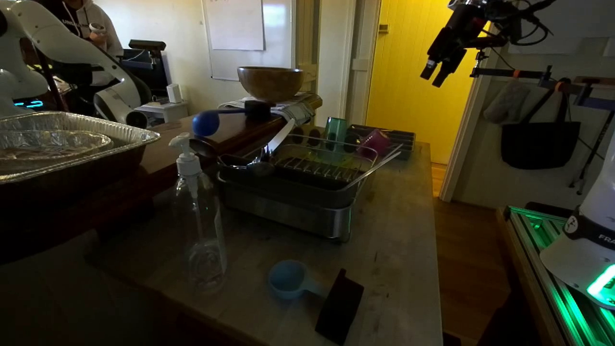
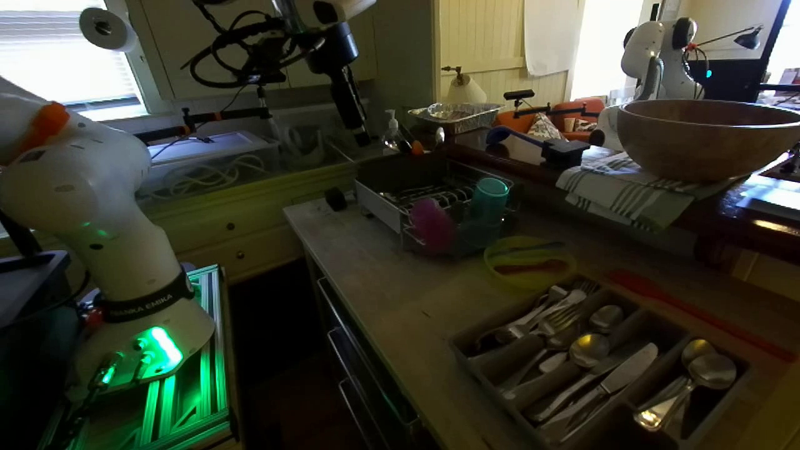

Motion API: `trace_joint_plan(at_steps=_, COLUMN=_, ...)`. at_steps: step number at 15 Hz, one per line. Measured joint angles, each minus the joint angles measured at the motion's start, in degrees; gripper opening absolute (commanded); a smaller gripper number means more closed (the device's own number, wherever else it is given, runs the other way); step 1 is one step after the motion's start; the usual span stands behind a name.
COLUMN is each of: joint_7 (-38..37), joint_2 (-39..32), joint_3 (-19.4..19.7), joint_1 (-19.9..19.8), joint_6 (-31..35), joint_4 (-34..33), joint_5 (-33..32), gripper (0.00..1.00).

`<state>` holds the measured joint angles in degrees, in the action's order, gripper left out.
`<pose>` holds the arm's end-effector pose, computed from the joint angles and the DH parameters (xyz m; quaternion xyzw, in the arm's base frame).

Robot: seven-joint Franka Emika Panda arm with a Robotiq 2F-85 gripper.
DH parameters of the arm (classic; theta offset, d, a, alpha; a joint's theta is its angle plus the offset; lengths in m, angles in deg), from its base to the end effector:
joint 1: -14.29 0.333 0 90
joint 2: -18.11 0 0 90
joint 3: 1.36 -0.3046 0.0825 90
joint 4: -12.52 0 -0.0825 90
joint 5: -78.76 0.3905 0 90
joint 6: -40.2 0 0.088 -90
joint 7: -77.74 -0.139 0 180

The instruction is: Adjust the blue cup on the dish rack

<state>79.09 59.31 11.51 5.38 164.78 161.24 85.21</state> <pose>0.3612 -0.1351 0.4657 -0.9654 0.1828 -0.1589 0.0968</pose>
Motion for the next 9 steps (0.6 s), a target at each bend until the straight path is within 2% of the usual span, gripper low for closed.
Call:
trace_joint_plan(at_steps=4, joint_7=0.00, joint_2=-9.12, joint_3=-0.05, joint_1=-0.56, joint_6=11.21, joint_4=-0.87, joint_5=0.00, gripper=1.00)
trace_joint_plan(at_steps=9, joint_7=-0.29, joint_2=-21.51, joint_3=-0.32, joint_1=-0.56, joint_6=19.09, joint_4=-6.10, joint_5=0.00, gripper=1.00)
